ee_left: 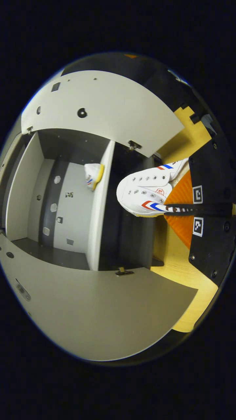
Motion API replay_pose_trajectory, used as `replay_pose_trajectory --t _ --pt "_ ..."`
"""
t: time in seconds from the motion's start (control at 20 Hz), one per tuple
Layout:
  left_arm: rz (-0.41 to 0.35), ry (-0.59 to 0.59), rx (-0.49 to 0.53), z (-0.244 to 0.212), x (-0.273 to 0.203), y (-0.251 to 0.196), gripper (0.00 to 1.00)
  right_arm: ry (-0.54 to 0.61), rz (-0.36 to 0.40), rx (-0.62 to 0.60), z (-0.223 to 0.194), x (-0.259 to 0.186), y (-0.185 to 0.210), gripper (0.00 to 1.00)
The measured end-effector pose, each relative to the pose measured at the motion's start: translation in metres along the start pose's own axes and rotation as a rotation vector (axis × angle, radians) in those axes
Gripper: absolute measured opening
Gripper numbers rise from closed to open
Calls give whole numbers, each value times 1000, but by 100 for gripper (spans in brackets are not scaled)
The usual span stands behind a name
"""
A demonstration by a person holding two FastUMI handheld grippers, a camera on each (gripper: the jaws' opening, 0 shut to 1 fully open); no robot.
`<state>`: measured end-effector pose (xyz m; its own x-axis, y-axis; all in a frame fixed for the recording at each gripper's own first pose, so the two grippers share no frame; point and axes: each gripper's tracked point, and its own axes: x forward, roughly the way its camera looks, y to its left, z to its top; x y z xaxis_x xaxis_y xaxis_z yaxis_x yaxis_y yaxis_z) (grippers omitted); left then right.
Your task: Grab one shoe with the right hand and put it into the shoe cabinet, grab the other shoe with the left hand and put it into the shoe cabinet; then close the right door with the right hand and the left door with the left hand.
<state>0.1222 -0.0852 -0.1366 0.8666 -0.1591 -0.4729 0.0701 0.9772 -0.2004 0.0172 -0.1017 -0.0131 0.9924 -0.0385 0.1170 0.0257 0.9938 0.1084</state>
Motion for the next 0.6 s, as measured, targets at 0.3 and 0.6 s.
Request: replay_pose_trajectory --t 0.3,0.6 --pt "60 -148 14 119 34 -1 0 -51 -80 75 25 17 -70 99" --pt "32 -60 -157 164 125 0 1 -8 -134 10 13 34 -112 96"
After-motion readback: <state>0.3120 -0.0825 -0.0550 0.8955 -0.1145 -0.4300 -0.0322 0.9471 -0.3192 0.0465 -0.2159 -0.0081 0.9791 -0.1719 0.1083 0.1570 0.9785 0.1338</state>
